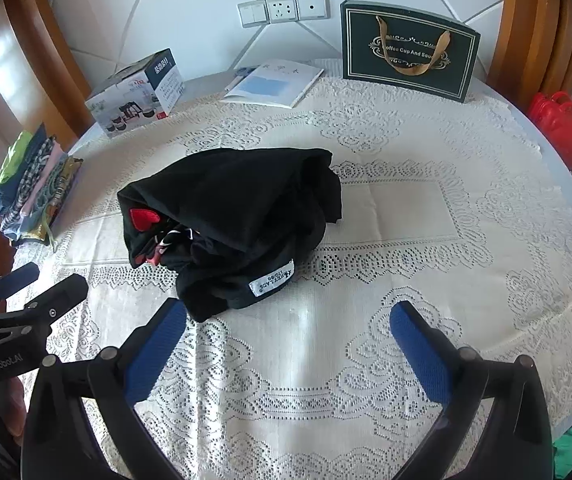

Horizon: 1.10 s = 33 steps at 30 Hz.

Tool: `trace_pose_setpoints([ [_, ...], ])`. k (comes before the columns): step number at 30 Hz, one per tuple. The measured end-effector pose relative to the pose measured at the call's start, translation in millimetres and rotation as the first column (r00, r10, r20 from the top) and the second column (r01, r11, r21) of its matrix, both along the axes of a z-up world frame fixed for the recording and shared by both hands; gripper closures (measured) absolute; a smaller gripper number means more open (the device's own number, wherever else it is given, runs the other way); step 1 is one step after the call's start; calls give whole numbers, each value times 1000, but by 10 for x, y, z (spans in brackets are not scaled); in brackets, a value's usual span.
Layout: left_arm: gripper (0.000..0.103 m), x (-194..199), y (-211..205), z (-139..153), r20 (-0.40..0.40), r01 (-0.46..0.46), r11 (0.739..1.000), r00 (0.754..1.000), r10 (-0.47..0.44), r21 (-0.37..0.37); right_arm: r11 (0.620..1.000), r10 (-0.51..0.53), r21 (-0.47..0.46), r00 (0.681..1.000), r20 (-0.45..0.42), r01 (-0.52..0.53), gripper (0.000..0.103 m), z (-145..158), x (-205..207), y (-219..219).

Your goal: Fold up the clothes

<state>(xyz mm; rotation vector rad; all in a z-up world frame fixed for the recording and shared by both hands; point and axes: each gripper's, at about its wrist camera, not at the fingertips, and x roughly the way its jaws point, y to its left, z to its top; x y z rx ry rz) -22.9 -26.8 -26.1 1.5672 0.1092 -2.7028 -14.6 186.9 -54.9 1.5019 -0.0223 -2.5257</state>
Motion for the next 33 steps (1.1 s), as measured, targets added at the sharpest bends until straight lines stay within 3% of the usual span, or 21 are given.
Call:
trace_pose_setpoints([
  [12, 0, -314, -107, -302, 43, -6, 1000, 999, 7, -7, 999, 12, 31, 998, 56, -14, 0, -223, -293, -28],
  [16, 1, -619, -209, -645, 88, 0, 1000, 996, 2, -31, 999, 1, 54, 996, 89, -6, 0, -374, -493, -10],
  [22, 36, -1046, -306, -1085, 143, 13, 1000, 990, -10, -18, 998, -1, 66, 988, 153, -10, 0, -660, -846, -31],
  [24, 50, -1150, -310, -1165, 150, 15, 1000, 989, -14, -5, 998, 9, 65, 984, 175, -21, 0, -749, -938, -74],
  [28, 67, -1274, -325, -1203, 151, -6, 1000, 989, 4, 14, 998, 35, 46, 974, 223, -46, 0, -975, -1103, -152],
  [30, 81, -1293, -357, -1164, 150, -20, 999, 989, 13, 46, 997, 72, 3, 968, 242, -75, 33, -1047, -1138, -194],
  [31, 82, -1291, -385, -1112, 140, -31, 998, 990, 24, 48, 995, 101, -33, 965, 244, -95, 71, -1042, -1134, -217],
  [33, 85, -1274, -438, -982, 110, -53, 998, 993, 49, 34, 989, 142, -70, 963, 229, -129, 82, -995, -1119, -262],
])
